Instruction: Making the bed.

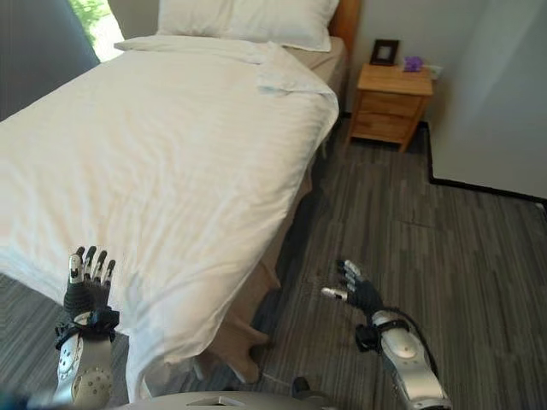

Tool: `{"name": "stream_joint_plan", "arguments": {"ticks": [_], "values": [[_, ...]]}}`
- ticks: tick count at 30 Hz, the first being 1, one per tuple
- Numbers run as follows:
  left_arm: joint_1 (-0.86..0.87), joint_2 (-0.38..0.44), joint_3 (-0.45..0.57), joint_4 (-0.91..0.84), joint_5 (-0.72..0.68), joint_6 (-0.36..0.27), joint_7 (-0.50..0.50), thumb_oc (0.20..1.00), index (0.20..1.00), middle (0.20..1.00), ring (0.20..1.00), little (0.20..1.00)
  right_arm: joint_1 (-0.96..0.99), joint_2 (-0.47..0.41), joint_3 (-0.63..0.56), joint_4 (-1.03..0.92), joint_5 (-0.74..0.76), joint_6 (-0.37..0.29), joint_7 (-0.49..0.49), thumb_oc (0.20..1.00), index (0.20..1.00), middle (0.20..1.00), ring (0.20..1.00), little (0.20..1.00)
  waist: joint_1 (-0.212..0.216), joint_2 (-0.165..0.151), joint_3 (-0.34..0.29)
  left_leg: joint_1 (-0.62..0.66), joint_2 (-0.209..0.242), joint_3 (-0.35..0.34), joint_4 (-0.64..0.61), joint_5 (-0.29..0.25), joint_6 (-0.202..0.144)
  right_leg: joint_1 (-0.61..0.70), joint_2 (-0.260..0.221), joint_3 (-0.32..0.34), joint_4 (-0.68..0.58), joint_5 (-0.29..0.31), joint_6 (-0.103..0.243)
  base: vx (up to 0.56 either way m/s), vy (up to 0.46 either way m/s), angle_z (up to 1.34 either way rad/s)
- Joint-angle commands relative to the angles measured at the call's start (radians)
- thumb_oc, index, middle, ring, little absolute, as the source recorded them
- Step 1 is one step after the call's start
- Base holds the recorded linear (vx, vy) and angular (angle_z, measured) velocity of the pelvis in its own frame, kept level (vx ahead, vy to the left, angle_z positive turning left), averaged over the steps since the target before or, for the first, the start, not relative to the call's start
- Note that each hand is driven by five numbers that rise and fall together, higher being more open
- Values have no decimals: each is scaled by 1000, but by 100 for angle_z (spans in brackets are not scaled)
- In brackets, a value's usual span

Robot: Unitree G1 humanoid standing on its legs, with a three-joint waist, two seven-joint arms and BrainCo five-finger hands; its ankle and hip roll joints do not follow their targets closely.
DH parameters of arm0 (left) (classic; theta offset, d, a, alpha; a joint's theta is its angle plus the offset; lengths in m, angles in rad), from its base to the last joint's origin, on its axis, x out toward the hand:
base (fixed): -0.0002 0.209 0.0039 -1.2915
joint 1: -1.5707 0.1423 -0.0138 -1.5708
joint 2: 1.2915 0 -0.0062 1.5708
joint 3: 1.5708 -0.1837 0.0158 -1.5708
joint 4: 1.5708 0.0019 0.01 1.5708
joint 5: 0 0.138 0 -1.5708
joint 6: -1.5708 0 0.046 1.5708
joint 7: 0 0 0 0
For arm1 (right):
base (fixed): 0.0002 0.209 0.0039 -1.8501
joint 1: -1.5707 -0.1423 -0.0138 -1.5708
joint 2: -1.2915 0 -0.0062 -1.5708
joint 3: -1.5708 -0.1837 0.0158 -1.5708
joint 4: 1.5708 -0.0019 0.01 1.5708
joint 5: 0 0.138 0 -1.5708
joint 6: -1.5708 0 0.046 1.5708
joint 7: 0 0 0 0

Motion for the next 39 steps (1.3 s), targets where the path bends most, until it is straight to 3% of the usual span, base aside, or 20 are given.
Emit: {"name": "stream_joint_plan", "arguments": {"ticks": [1,5,6,7,9,10,11,12,15,17,19,20,22,30,33,36,37,38,39], "values": [[-53,50,-3,11,-7,-56,-12,1000,1000,1000,1000,1000,-24,-17,2,-82,13,-64,4,1000,1000,1000,1000,1000,8,-21,-14,-88,31,-51,7,145,-35,-20,-18,25,126,-35,18,-46,-83,14],[-65,58,-14,26,-13,-52,-18,1000,1000,1000,1000,1000,-55,-40,21,-112,11,-67,12,1000,1000,1000,1000,1000,22,-22,11,-104,44,-81,7,173,-51,-36,3,11,155,-51,1,-93,-127,19],[-63,67,-26,6,4,-51,-23,1000,1000,1000,1000,1000,-68,-51,25,-131,22,-68,17,1000,1000,1000,1000,1000,29,-22,23,-120,52,-99,7,194,-64,-39,13,-1,158,-55,-7,-242,-263,29],[-64,96,-45,-30,56,-46,-36,1000,1000,1000,1000,1000,-110,-77,39,-166,72,-82,40,1000,1000,1000,1000,1000,50,-18,56,-178,72,-141,7,258,-101,-53,36,-34,158,-57,-23,-327,-341,36],[-85,112,-61,-25,80,-44,-50,1000,1000,1000,1000,1000,-142,-95,41,-173,87,-90,39,1000,1000,1000,1000,1000,61,-22,86,-225,78,-143,17,295,-112,-67,36,-71,158,-52,-27,-284,-251,78],[-91,112,-81,-49,89,-44,-54,1000,1000,1000,1000,1000,-162,-100,50,-172,88,-91,38,1000,1000,1000,1000,1000,70,-31,102,-236,69,-136,50,280,-99,-77,25,-90,162,-45,-28,-326,-218,114],[-83,110,-89,-69,97,-38,-73,1000,1000,1000,1000,1000,-191,-92,67,-152,95,-84,32,1000,1000,1000,1000,1000,74,-67,105,-234,50,-115,172,197,-67,-104,-2,-109,150,-15,-27,-260,-165,83],[-82,111,-88,-70,97,-38,-73,1000,1000,1000,1000,1000,-192,-91,68,-151,95,-84,32,1000,1000,1000,1000,1000,73,-67,104,-237,50,-115,180,191,-66,-104,-2,-109,150,-16,-27,-225,-150,68],[-56,114,-82,-106,112,-33,-108,1000,1000,1000,1000,1000,-189,-60,75,-166,159,-93,47,1000,1000,1000,1000,1000,57,-99,81,-181,68,0,309,91,-34,-119,-23,-154,115,18,-29,-162,-100,35],[-72,118,-94,-119,114,-33,-106,1000,1000,1000,1000,1000,-141,-30,55,-191,175,-97,40,1000,1000,1000,1000,1000,26,-93,61,-99,101,62,317,37,-40,-111,-31,-212,118,9,-27,-142,-13,88],[-91,126,-107,-91,129,-29,-105,1000,1000,1000,1000,1000,-101,-26,40,-198,174,-91,40,1000,1000,1000,1000,1000,1,-80,49,-45,106,84,306,0,-47,-114,-41,-249,131,2,-23,-142,131,120],[-90,136,-124,-124,148,-23,-110,1000,1000,1000,1000,1000,-74,-14,35,-196,166,-85,41,1000,1000,1000,1000,1000,-21,-54,40,17,87,128,153,-15,-43,-138,-48,-295,146,18,-7,-146,236,83],[-82,156,-122,-145,169,-24,-123,1000,1000,1000,1000,1000,-48,-5,33,-191,164,-83,46,1000,1000,1000,1000,1000,-26,-38,23,59,65,132,24,-7,-36,-156,-51,-292,141,38,11,-121,264,53],[-69,185,-79,-163,194,-35,-105,1000,1000,1000,1000,1000,-97,24,80,-154,197,-64,59,1000,1000,1000,1000,1000,0,-43,52,57,7,84,7,-12,7,-208,-113,-273,199,93,46,-107,166,14],[-96,215,-73,-166,183,-52,-108,1000,1000,1000,1000,1000,-171,21,103,-143,187,-64,47,1000,1000,1000,1000,1000,3,-48,62,52,-1,43,7,-8,18,-244,-94,-111,244,101,72,-51,32,15],[-95,218,-63,-223,183,-61,-84,1000,1000,1000,1000,1000,-276,39,171,-98,198,-59,36,1000,1000,1000,1000,1000,54,-63,39,43,-11,33,8,-8,18,-203,-109,-117,154,109,60,-12,-45,37],[-98,214,-65,-224,172,-61,-85,1000,1000,1000,1000,1000,-312,42,195,-74,199,-58,32,200,200,200,200,200,62,-67,34,42,-11,26,10,-6,17,-189,-105,-112,137,112,58,25,-56,3],[-98,214,-63,-224,172,-61,-85,1000,1000,1000,1000,1000,-315,42,196,-71,199,-60,32,200,200,200,200,200,61,-67,36,43,-11,26,10,-6,17,-186,-105,-113,135,113,58,53,-121,13],[-109,195,-79,-232,98,-56,-88,1000,1000,1000,1000,1000,-446,74,273,26,184,-52,16,200,200,200,200,200,104,-77,22,36,0,-2,12,5,10,-148,-98,-125,106,103,52,46,-95,29]]}}
